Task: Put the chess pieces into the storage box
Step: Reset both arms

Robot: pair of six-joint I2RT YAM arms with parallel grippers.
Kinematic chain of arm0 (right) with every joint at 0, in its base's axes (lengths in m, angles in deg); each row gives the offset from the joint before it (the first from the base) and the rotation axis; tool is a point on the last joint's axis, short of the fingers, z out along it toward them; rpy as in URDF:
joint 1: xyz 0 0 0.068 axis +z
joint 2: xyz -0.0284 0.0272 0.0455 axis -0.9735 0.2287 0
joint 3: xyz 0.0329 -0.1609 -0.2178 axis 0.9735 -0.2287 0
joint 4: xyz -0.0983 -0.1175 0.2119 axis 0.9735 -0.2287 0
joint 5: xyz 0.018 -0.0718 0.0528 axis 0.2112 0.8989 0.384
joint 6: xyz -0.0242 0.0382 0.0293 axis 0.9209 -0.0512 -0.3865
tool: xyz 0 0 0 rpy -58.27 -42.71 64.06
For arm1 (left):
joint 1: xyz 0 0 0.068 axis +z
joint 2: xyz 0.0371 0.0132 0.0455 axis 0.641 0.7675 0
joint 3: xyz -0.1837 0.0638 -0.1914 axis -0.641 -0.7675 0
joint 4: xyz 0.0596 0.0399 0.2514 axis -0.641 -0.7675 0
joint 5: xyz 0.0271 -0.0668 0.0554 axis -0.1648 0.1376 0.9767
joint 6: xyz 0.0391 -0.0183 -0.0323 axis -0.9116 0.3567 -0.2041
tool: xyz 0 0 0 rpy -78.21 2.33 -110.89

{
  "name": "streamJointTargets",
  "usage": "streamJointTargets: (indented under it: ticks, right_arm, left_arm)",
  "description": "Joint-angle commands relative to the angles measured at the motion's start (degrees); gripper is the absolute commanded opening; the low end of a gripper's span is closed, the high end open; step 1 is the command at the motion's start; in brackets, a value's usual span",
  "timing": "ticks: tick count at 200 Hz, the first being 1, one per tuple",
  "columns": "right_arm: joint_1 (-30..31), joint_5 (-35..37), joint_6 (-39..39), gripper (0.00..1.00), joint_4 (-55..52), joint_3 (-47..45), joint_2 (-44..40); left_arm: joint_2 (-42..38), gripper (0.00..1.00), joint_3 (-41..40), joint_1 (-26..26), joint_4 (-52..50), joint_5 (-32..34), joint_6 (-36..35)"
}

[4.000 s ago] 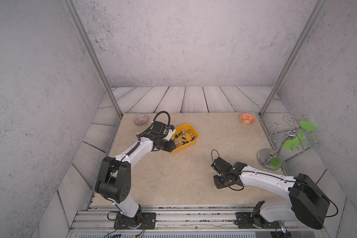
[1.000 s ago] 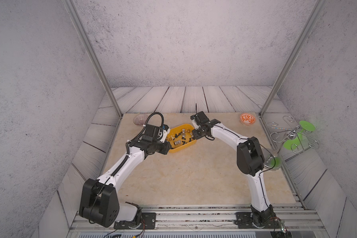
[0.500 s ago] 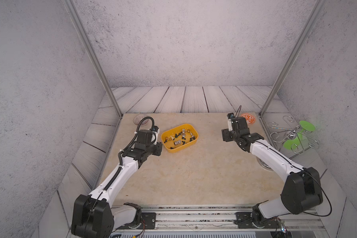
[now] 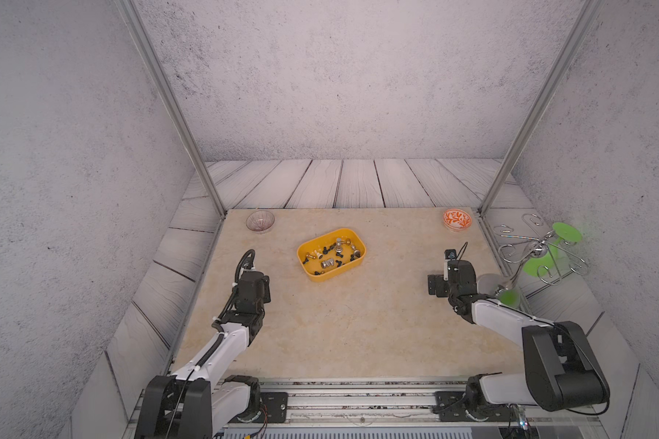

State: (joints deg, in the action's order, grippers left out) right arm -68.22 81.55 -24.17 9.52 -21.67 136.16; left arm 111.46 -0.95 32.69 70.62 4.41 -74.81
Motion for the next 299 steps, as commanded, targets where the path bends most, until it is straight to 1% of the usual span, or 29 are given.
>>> streamJointTargets:
  ticks: [1, 22, 30, 35, 40, 48, 60, 70, 77, 81, 98, 109, 125, 135, 141, 146, 155, 158, 160, 162, 164, 167, 180, 193, 200, 221, 236, 248, 299]
  right_arm:
    - [-0.6, 1.3, 1.7, 0.99, 12.3, 0.0, 1.9]
    - [-1.7, -1.0, 2.1, 0.99, 15.1, 0.7, 4.0]
    - [-2.5, -2.9, 1.7, 0.99, 19.2, -0.3, 5.8]
    - [-3.1, -2.4, 1.1, 0.99, 21.9, -0.7, 7.1]
    - [-4.0, -2.2, -0.3, 0.99, 20.6, -0.2, 7.3]
    - [-5.9, -5.2, -1.8, 0.99, 18.6, 0.3, 6.9]
    - [-7.2, -8.0, -2.4, 0.99, 20.3, -1.1, 6.4]
    - [-7.3, -9.0, -2.0, 0.99, 25.8, -4.5, 6.7]
    - [-7.3, -8.4, -1.9, 0.99, 34.3, -7.3, 8.7]
    - [-7.3, -8.0, -2.0, 0.99, 36.4, -8.0, 9.0]
    - [-7.4, -7.3, -2.7, 0.99, 30.2, -6.2, 7.5]
    - [-7.4, -7.3, -2.7, 0.99, 28.9, -5.8, 7.3]
    - [-7.4, -7.3, -2.6, 0.99, 29.0, -5.8, 7.3]
    - [-7.4, -7.3, -2.6, 0.99, 29.0, -5.8, 7.4]
    - [-7.4, -7.2, -2.6, 0.99, 29.0, -5.7, 7.4]
    - [-7.4, -7.2, -2.6, 0.99, 29.0, -5.8, 7.4]
    - [-7.4, -7.2, -2.6, 0.99, 28.9, -5.7, 7.3]
    - [-7.4, -7.2, -2.5, 0.99, 28.9, -5.7, 7.3]
    - [-7.4, -7.2, -2.5, 0.99, 28.9, -5.7, 7.3]
    - [-7.4, -7.2, -2.5, 0.99, 28.8, -5.7, 7.4]
    - [-7.4, -7.2, -2.5, 0.99, 28.8, -5.7, 7.4]
    - [-7.4, -7.2, -2.5, 0.99, 28.9, -5.7, 7.5]
    - [-7.4, -7.2, -2.6, 0.99, 28.8, -5.6, 7.4]
    - [-7.4, -7.2, -2.6, 0.99, 28.8, -5.6, 7.5]
    - [-7.4, -7.2, -2.5, 0.99, 28.8, -5.6, 7.5]
    - [-7.4, -7.2, -2.5, 0.99, 28.7, -5.6, 7.4]
    - [-7.4, -7.2, -2.5, 0.99, 28.7, -5.6, 7.4]
    - [-7.4, -7.2, -2.5, 0.99, 28.7, -5.6, 7.3]
    - [-7.3, -7.1, -2.4, 0.99, 28.8, -5.7, 7.2]
  left_arm:
    - [4.3, 0.46, 0.9, 0.6, 7.9, 3.1, 1.3]
    - [10.4, 0.46, 5.3, 0.8, 7.7, -0.1, -2.8]
    - [13.0, 0.46, 7.3, 0.9, 8.2, -0.9, -4.2]
    - [14.4, 0.46, 8.3, 1.0, 8.7, -1.0, -4.6]
    - [15.6, 0.46, 8.9, 1.1, 9.6, -1.0, -5.1]
    - [17.0, 0.46, 9.4, 1.2, 12.1, -1.0, -5.8]
    - [18.5, 0.46, 9.2, 1.6, 16.3, -1.6, -6.7]
    - [20.5, 0.46, 7.9, 1.9, 21.6, -2.5, -7.6]
    - [22.5, 0.46, 6.3, 2.4, 27.2, -3.3, -7.8]
    - [23.1, 0.46, 5.6, 2.7, 30.0, -3.9, -8.0]
    - [21.2, 0.48, 7.6, 3.9, 21.5, -5.5, -5.9]
    - [21.9, 0.49, 7.0, 4.8, 23.9, -6.9, -5.7]
    - [21.2, 0.52, 6.9, 5.0, 23.1, -8.2, -5.8]
    - [21.5, 0.54, 5.9, 5.1, 25.2, -9.3, -5.9]
    - [21.3, 0.57, 5.2, 5.5, 26.0, -10.5, -5.9]
    - [21.6, 0.63, 4.2, 5.9, 27.6, -11.7, -5.8]
    - [23.7, 0.67, 1.7, 6.3, 35.2, -12.4, -6.3]
    - [24.4, 0.76, 0.8, 6.3, 38.2, -12.5, -6.4]
    - [24.8, 0.87, 0.5, 6.3, 39.6, -12.6, -6.5]
    - [25.0, 0.94, 0.4, 6.4, 40.1, -12.6, -6.6]
    - [25.0, 0.98, 0.5, 6.4, 39.7, -12.5, -6.6]
    - [24.6, 0.99, 0.7, 6.3, 38.1, -12.5, -6.4]
    - [22.3, 0.99, 3.0, 6.3, 29.7, -12.6, -5.9]
    - [23.6, 0.99, 1.7, 6.3, 34.9, -12.4, -6.3]
    - [23.8, 0.99, 1.4, 6.3, 35.7, -12.5, -6.4]
    - [22.5, 0.99, 2.8, 6.3, 30.6, -12.6, -6.1]
    - [23.0, 0.99, 2.2, 6.3, 32.6, -12.5, -6.2]
    - [22.6, 0.99, 2.6, 6.3, 31.1, -12.5, -6.2]
    - [22.5, 0.99, 2.3, 6.2, 31.6, -12.5, -6.2]
